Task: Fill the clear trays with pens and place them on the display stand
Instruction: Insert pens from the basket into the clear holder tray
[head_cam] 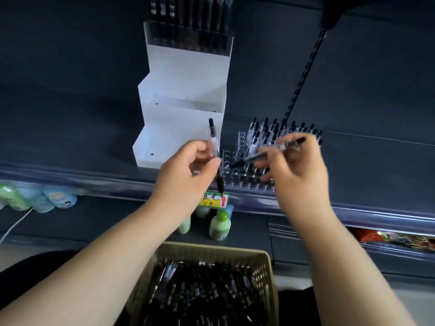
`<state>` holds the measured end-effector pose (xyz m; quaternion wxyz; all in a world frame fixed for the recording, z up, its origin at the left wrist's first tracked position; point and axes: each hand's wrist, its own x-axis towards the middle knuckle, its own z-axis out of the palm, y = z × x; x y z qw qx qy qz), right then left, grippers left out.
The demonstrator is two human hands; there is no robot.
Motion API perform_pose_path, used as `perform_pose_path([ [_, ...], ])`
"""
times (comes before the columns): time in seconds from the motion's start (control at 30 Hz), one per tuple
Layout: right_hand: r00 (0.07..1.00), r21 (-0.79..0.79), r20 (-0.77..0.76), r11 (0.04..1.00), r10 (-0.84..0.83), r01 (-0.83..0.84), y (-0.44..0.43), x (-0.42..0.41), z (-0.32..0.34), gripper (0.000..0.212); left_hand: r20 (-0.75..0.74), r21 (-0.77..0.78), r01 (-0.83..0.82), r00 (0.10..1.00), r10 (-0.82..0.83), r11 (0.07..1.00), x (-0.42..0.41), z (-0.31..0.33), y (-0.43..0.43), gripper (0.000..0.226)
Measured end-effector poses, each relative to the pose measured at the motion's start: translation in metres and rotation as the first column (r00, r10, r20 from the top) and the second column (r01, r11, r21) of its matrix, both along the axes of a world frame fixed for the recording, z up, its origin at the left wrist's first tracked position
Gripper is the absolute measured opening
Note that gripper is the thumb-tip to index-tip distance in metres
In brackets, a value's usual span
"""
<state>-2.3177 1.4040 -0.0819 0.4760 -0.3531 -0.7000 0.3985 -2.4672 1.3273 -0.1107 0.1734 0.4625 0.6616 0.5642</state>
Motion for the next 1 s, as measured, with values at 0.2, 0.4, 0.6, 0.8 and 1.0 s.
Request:
perform_pose_path([
  [0.2,0.997,0.182,0.043,0.982,-0.056,0.047,0.050,-0.023,0.049,0.017,-0.006,0.082,0.039,0.999,-0.039,0.996,-0.026,0.027,0.051,0.021],
  [0.4,0.982,0.237,0.155,0.969,-0.110,0.071,0.089,-0.041,0.038,0.010,0.058,0.077,0.038,0.997,-0.042,0.996,-0.038,0.006,0.076,0.022],
  [0.6,0.952,0.262,0.282,0.964,-0.118,0.042,0.099,-0.051,0.027,0.016,0.055,0.054,0.060,0.997,-0.063,0.997,-0.046,-0.002,0.079,0.019],
  [0.8,0.908,0.301,0.394,0.953,-0.141,0.018,0.100,-0.053,0.022,0.009,0.095,0.060,0.022,0.995,-0.027,0.998,-0.047,-0.007,0.075,0.014],
  [1.0,0.821,0.322,0.548,0.946,-0.162,-0.028,0.099,-0.057,0.019,0.015,0.131,0.075,0.000,0.991,-0.010,0.997,-0.047,-0.005,0.079,0.016],
])
